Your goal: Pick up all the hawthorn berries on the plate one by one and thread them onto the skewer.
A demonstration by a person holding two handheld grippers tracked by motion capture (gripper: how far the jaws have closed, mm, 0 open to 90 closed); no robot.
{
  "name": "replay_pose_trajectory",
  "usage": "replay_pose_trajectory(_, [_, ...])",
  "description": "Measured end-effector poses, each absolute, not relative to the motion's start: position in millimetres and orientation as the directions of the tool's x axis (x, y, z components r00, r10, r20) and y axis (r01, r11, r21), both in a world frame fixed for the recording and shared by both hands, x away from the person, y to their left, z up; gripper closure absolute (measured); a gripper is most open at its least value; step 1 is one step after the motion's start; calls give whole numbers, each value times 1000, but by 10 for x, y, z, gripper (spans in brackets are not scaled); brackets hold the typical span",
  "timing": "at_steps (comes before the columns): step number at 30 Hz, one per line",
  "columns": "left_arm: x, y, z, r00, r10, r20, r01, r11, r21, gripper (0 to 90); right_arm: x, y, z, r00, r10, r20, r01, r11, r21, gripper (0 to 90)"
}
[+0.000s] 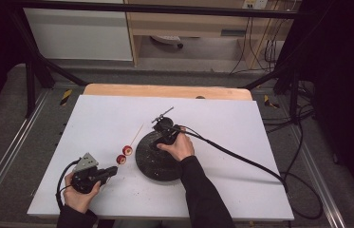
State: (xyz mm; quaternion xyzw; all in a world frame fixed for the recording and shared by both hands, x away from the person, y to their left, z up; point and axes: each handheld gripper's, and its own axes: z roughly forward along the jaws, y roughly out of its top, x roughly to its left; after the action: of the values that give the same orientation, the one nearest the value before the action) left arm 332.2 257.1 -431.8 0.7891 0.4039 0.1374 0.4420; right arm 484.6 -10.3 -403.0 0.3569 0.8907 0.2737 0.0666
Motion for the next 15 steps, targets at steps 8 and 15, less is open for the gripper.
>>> replay_pose_trajectory(8, [3321,2564,-4320,637,758,-138,516,-286,807,880,4879,-11,-4076,-758,642,115,597,613,518,374])
replay_pose_trajectory(15, [3322,2559,-4320,640,756,-137,516,-291,806,880,4904,-10,-4103,-763,637,113,600,632,491,490])
